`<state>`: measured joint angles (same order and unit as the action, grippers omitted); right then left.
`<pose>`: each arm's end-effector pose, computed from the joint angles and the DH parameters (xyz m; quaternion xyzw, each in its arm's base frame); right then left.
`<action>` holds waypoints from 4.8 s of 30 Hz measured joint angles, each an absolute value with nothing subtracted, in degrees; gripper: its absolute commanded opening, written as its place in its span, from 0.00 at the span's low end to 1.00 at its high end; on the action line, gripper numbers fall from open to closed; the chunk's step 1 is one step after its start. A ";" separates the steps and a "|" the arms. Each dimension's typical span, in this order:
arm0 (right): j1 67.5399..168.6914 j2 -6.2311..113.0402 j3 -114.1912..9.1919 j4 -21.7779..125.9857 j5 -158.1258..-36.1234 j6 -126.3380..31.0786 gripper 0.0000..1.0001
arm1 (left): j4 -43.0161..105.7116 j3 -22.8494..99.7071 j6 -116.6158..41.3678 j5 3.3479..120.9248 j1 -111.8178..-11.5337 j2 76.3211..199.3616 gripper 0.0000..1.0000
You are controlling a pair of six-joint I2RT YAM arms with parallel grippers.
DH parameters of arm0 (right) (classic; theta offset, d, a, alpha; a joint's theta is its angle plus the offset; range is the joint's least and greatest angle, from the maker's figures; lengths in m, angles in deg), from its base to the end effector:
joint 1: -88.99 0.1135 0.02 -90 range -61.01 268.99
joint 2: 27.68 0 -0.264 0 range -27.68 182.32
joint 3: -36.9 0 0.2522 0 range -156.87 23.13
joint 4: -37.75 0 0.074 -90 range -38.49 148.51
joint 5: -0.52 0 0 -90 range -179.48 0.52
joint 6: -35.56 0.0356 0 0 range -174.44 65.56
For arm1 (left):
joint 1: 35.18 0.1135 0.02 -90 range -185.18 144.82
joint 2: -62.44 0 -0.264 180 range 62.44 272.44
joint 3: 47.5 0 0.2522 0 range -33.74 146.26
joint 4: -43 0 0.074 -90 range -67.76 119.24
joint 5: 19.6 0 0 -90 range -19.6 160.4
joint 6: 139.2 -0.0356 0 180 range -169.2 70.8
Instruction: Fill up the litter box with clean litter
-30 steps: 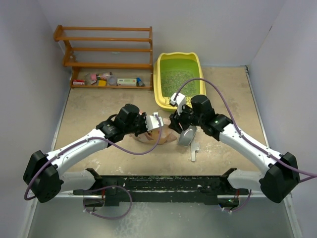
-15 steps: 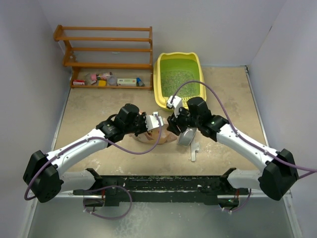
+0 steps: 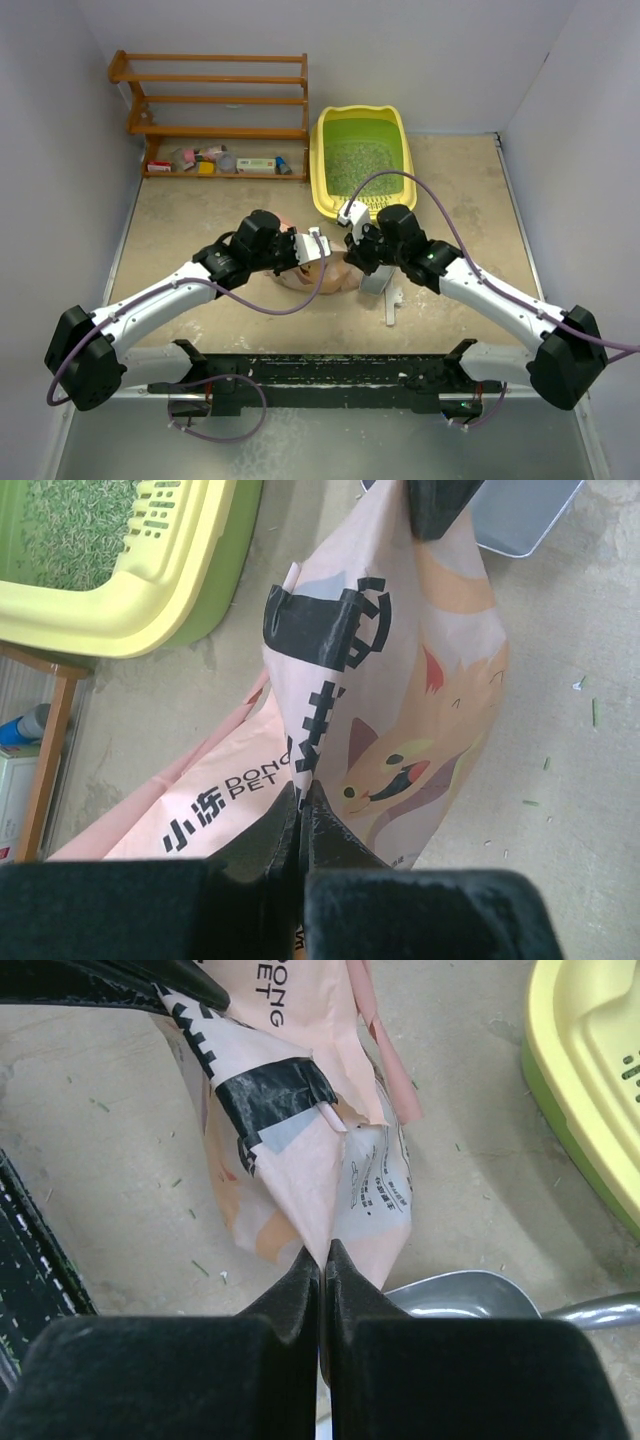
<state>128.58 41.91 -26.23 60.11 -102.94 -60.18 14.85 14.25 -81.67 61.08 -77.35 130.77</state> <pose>0.2056 0.1808 0.2802 -0.3845 0.7659 0.2436 0.4541 0.1909 -0.1807 0.2678 0.5653 0.6794 -0.1108 0.4546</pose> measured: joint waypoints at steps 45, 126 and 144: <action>128.04 40.68 -32.11 71.82 -105.84 -60.18 0.15 | 16.23 24.72 -87.55 39.98 -79.95 144.32 0.00; 128.45 36.75 -25.03 63.48 -102.57 -56.29 0.00 | 3.57 21.15 -101.04 55.72 -65.94 138.60 0.00; 128.34 48.51 -34.64 64.15 -100.03 -54.76 0.00 | 1.72 25.61 -85.28 68.51 -65.20 139.10 0.00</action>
